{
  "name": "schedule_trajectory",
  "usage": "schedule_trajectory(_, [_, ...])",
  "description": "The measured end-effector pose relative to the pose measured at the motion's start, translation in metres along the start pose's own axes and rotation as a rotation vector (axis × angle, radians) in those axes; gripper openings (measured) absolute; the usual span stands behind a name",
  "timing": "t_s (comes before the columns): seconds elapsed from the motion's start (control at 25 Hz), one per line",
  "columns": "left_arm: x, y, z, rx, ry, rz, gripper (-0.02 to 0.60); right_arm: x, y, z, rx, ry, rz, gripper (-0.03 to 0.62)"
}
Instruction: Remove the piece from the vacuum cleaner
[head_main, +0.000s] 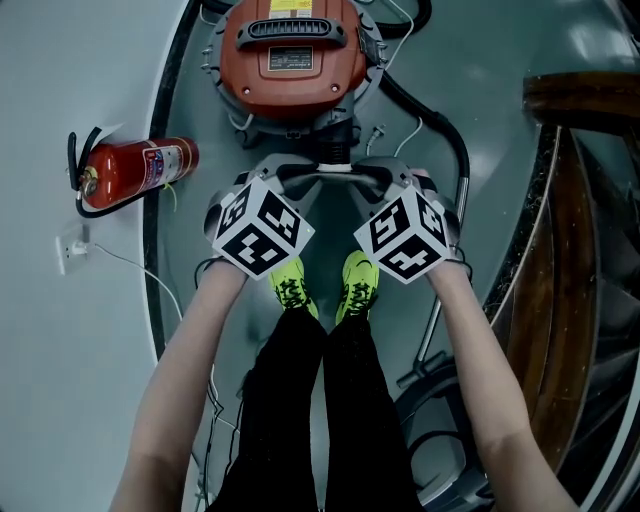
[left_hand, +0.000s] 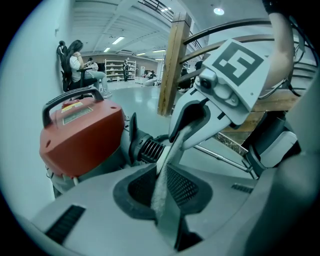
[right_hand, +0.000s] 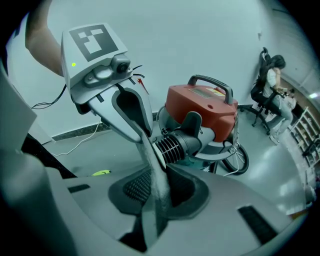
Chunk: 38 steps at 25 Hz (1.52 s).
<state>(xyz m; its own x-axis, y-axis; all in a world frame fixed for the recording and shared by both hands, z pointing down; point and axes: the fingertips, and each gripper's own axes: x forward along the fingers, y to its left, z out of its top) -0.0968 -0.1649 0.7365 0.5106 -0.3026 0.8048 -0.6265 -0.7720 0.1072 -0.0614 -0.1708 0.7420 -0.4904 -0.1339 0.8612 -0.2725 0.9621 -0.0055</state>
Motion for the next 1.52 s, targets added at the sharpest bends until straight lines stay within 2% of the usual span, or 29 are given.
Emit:
schedule_trajectory(0.48, [-0.002, -0.006, -0.001, 0.012, -0.002, 0.047, 0.066, -0.004, 0.004, -0.004, 0.024, -0.020, -0.042, 0.074])
schedule_trajectory(0.88, [-0.003, -0.017, -0.008, 0.038, 0.016, 0.074, 0.066, -0.007, 0.013, -0.008, 0.001, -0.021, -0.048, 0.074])
schedule_trajectory(1.2, [0.002, -0.059, -0.027, 0.036, 0.057, -0.004, 0.055, -0.009, 0.046, -0.037, -0.026, 0.025, 0.036, 0.069])
schedule_trajectory(1.52, [0.004, -0.089, -0.042, 0.028, 0.087, -0.034, 0.054, -0.011, 0.074, -0.058, 0.001, 0.044, 0.089, 0.069])
